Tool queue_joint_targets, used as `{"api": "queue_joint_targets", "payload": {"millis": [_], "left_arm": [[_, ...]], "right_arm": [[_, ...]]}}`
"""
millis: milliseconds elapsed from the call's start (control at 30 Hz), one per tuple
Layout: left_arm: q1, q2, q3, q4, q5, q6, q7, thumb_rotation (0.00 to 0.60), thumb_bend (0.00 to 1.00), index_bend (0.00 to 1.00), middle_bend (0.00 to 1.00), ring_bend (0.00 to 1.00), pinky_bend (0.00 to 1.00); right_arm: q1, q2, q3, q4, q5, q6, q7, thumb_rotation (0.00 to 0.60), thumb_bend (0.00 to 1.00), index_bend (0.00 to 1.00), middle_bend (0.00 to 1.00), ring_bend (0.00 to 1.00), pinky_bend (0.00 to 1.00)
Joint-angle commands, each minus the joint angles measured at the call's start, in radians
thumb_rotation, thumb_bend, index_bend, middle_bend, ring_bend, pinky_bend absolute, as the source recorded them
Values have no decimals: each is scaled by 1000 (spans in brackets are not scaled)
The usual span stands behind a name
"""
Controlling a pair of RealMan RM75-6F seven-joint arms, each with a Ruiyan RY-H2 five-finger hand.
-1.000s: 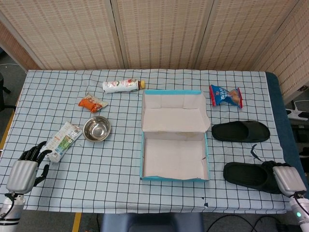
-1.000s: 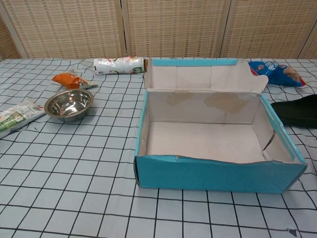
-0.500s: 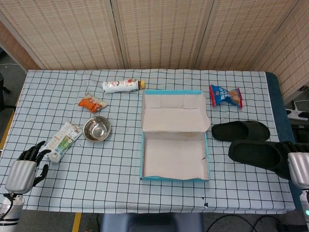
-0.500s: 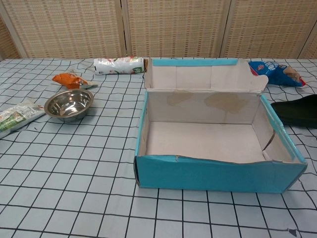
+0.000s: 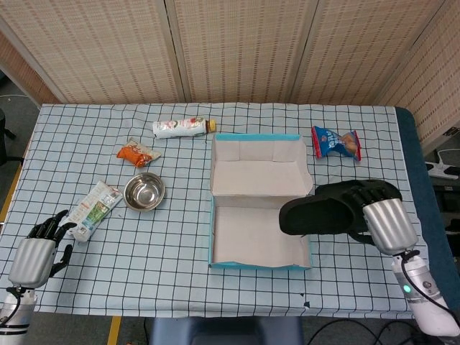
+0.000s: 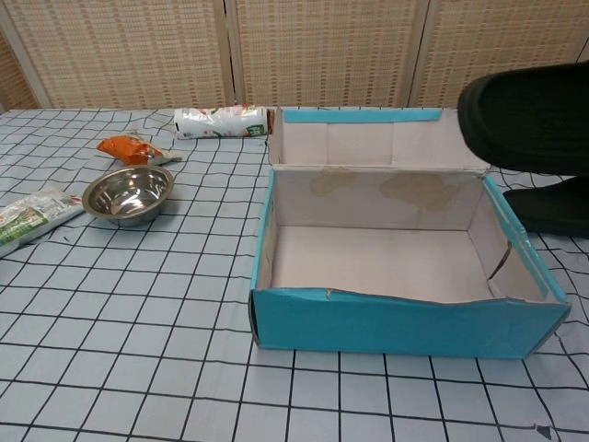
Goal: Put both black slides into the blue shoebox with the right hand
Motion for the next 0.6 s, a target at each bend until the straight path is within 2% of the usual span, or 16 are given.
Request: {"api": "queue_joint_targets", "payload": {"millis": [33,300,600], "left_arm": [[0,0,2,2,1,-2,4,600,501,270,93,167,279],[0,4,2,-3,-3,-5,-2,600,502,271,98,168,279],[-1,7,1,-9,-10,-12,1,600,502,270,102,167,279]], "right_arm": [[136,-106,58,-83,142,-144,-143,600,0,558,575,407,324],[265,-204,94,-154,395,-244,-271,600,1,564,580,412,330],[374,-287,98,-192,561,-221,-392,600,1,570,586,419,336]]}}
